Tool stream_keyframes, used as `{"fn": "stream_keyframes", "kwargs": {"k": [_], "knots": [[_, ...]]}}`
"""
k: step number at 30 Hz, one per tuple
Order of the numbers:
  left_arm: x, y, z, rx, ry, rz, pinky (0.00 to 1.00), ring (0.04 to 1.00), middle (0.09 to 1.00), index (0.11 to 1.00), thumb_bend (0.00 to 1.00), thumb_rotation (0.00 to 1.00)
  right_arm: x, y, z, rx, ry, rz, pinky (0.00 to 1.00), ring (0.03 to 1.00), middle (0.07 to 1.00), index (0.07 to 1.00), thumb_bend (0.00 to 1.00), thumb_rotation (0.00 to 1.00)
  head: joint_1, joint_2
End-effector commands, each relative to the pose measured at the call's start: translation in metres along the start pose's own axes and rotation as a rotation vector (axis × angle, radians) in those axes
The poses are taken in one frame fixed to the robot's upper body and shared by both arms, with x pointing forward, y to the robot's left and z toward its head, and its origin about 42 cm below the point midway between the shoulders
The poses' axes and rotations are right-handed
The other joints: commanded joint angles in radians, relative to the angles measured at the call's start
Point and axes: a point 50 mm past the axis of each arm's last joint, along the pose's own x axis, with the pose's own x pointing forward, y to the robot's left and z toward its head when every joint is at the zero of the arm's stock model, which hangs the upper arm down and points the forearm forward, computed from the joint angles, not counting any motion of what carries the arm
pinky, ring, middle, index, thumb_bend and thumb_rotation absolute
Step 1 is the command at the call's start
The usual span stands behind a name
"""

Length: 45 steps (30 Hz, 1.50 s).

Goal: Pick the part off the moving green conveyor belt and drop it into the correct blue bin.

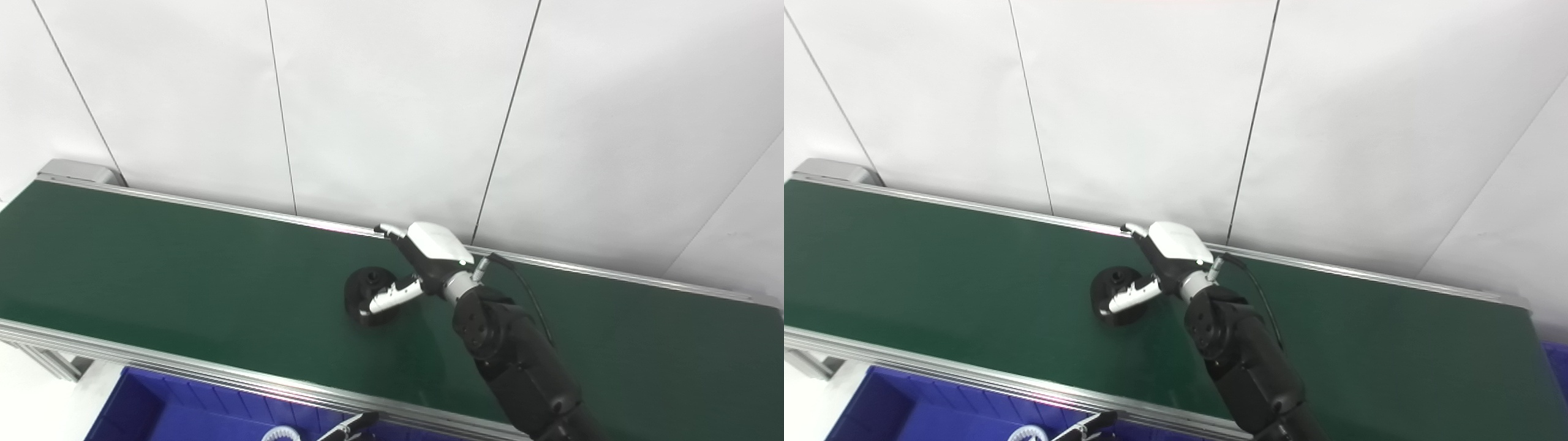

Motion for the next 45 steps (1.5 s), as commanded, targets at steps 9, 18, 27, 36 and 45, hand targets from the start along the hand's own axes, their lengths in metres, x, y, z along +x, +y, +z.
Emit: {"fn": "stream_keyframes", "kwargs": {"k": [9,18,27,36,45], "knots": [[0.000,0.000,0.009,0.021,-0.053,0.005,0.81,0.911,0.961,0.920,0.42,0.75,0.012,-0.002,0.007,-0.066,0.014,0.046,0.76,0.864,0.913,0.929,1.00,0.36,0.003,0.011],[-0.001,0.000,0.009,0.011,-0.058,0.004,0.77,0.905,0.968,0.919,0.43,0.76,0.004,0.020,-0.004,-0.046,0.040,0.041,0.50,0.616,0.693,0.774,0.78,0.01,-0.001,0.021],[0.001,0.002,0.008,-0.011,-0.065,0.004,0.73,0.899,0.968,0.922,0.45,0.78,0.000,0.026,-0.006,-0.052,0.048,-0.028,0.26,0.382,0.454,0.535,0.52,0.00,-0.004,0.027],[-0.001,0.002,0.011,0.010,-0.066,0.011,0.79,0.915,0.965,0.930,0.45,0.79,-0.013,0.015,-0.002,-0.081,0.022,-0.093,0.22,0.378,0.458,0.528,0.52,0.00,-0.016,0.042],[-0.003,0.001,0.016,0.063,-0.062,0.008,0.88,0.941,0.964,0.930,0.47,0.87,-0.091,-0.013,0.001,-0.054,-0.033,-0.200,0.33,0.401,0.514,0.519,0.51,0.00,-0.052,0.114]]}}
